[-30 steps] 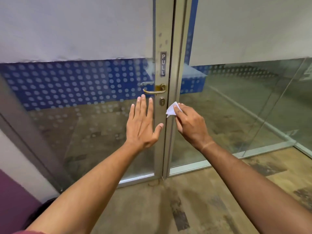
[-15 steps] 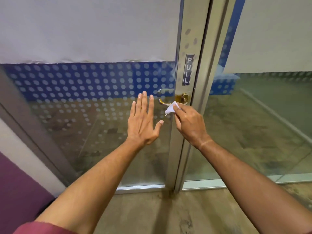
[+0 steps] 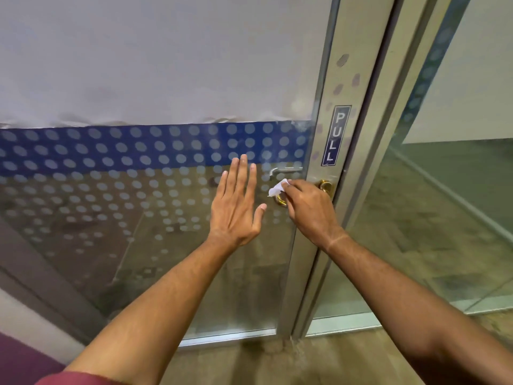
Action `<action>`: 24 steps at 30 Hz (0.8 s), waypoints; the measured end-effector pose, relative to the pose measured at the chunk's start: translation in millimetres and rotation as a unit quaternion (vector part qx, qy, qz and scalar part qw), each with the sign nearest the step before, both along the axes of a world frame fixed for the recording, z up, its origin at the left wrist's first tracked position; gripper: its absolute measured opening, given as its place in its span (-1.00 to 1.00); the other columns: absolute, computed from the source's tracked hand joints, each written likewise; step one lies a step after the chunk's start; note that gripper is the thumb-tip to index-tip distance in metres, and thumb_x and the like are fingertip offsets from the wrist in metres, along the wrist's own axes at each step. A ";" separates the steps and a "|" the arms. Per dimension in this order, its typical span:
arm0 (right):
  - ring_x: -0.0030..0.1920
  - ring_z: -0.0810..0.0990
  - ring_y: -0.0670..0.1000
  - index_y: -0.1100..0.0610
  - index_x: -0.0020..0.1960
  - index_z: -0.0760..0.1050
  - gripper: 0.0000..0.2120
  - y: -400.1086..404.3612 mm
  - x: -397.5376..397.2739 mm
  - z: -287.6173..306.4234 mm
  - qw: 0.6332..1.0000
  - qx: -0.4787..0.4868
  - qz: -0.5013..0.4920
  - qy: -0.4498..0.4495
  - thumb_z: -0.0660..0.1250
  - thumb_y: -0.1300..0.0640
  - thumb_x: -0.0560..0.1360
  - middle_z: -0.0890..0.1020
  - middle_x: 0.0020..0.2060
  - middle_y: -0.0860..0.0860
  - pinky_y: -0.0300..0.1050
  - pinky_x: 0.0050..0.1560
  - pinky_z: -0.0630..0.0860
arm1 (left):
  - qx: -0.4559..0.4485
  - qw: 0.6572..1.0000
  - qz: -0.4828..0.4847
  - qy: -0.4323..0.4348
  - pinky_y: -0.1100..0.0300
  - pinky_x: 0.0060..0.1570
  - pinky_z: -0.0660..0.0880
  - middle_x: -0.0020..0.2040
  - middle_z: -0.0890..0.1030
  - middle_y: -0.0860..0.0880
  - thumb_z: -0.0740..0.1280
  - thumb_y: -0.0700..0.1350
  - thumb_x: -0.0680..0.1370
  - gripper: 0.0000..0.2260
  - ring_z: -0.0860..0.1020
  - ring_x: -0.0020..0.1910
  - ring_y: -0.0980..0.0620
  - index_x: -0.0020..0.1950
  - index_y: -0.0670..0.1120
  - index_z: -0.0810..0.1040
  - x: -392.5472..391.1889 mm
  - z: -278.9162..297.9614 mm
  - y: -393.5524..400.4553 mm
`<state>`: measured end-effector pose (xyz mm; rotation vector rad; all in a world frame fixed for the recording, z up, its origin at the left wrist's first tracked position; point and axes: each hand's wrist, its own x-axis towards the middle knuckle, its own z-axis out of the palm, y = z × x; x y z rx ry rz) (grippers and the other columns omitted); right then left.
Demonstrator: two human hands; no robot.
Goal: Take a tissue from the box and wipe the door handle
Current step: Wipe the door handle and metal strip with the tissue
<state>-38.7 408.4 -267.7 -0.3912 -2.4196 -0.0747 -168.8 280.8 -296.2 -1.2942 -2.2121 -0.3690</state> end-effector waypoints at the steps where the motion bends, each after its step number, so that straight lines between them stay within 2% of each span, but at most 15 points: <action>1: -0.07 0.64 0.18 0.21 0.11 0.59 -0.81 0.4 -5.2 -1.3 1.000 -0.006 -0.007 -0.011 0.36 0.19 0.52 0.66 -0.03 0.13 0.01 -0.23 0.60 | 0.004 1.000 -0.007 0.013 -0.10 0.60 -0.06 0.62 -0.22 -0.21 0.15 0.13 0.57 -0.22 -0.17 0.62 -0.16 0.63 -0.20 -0.13 -6.0 -1.2 3.9; 5: -0.13 0.64 0.15 0.17 0.04 0.62 -0.83 -3.9 -18.4 -9.2 0.998 -0.017 -0.026 -0.050 0.32 0.16 0.50 0.66 -0.10 0.11 -0.02 -0.20 0.56 | 0.022 0.998 -0.027 0.055 -0.06 0.60 -0.12 0.62 -0.18 -0.19 0.18 0.00 0.55 -0.25 -0.17 0.62 -0.13 0.63 -0.20 -0.10 -24.0 -4.9 16.6; 9: -0.13 0.61 0.14 0.16 0.02 0.61 -0.73 -8.8 -18.4 -17.1 0.997 -0.024 -0.023 -0.075 0.23 0.03 0.51 0.66 -0.09 0.10 -0.01 -0.11 0.53 | 0.036 0.996 -0.034 0.069 -0.03 0.59 -0.17 0.61 -0.14 -0.20 0.25 -0.07 0.53 -0.24 -0.10 0.62 -0.15 0.62 -0.21 -0.07 -31.8 -8.7 26.6; 12: -0.10 0.61 0.09 0.14 0.00 0.62 -0.67 -9.5 -21.8 -17.7 0.995 -0.056 -0.040 -0.066 0.17 -0.05 0.57 0.65 -0.07 0.07 -0.05 -0.20 0.52 | 0.052 0.995 -0.041 0.079 -0.03 0.59 -0.16 0.62 -0.11 -0.20 0.28 -0.08 0.55 -0.23 -0.09 0.62 -0.14 0.61 -0.20 -0.09 -33.5 -9.7 36.5; 16: -0.12 0.61 0.15 0.20 0.02 0.56 -0.73 -10.6 -31.9 -15.8 0.993 -0.048 -0.037 -0.099 0.12 0.10 0.60 0.60 -0.07 0.10 0.01 -0.22 0.52 | 0.078 0.994 -0.024 0.073 -0.03 0.59 -0.18 0.61 -0.12 -0.20 0.24 -0.04 0.59 -0.22 -0.19 0.61 -0.09 0.60 -0.19 -0.23 -35.7 -8.5 48.2; 19: -0.15 0.63 0.15 0.22 0.10 0.54 -0.80 -11.3 -30.0 -17.4 0.992 -0.018 -0.053 -0.112 0.22 0.18 0.56 0.62 -0.08 0.11 -0.02 -0.27 0.51 | 0.087 0.993 -0.019 0.076 -0.02 0.58 -0.21 0.61 -0.15 -0.17 0.18 0.01 0.60 -0.25 -0.30 0.60 -0.05 0.58 -0.18 -0.24 -37.5 -12.0 53.3; 20: -0.13 0.65 0.15 0.24 0.13 0.56 -0.78 -11.4 -27.5 -19.2 0.991 -0.001 -0.058 -0.121 0.29 0.20 0.52 0.64 -0.06 0.13 -0.03 -0.23 0.54 | 0.090 0.993 -0.018 0.076 -0.02 0.58 -0.21 0.62 -0.17 -0.16 0.18 0.02 0.59 -0.24 -0.31 0.59 -0.05 0.59 -0.18 -0.24 -38.1 -13.6 54.8; 22: 0.00 0.68 0.17 0.29 0.19 0.58 -0.64 -9.5 -21.3 -27.0 0.990 0.043 -0.057 -0.119 0.43 0.25 0.40 0.67 0.03 0.20 -0.04 -0.03 0.60 | 0.098 0.992 -0.012 0.080 -0.03 0.58 -0.21 0.62 -0.16 -0.18 0.19 0.01 0.59 -0.23 -0.30 0.60 -0.06 0.59 -0.19 -0.24 -39.5 -17.0 57.6; 24: 0.11 0.65 0.18 0.32 0.22 0.56 -0.54 -5.8 -15.5 -34.8 0.991 0.070 -0.037 -0.109 0.48 0.30 0.33 0.65 0.10 0.25 0.03 0.13 0.57 | 0.102 0.991 -0.002 0.087 -0.04 0.58 -0.23 0.62 -0.17 -0.20 0.21 0.01 0.59 -0.23 -0.31 0.60 -0.08 0.59 -0.19 -0.22 -41.3 -18.3 59.8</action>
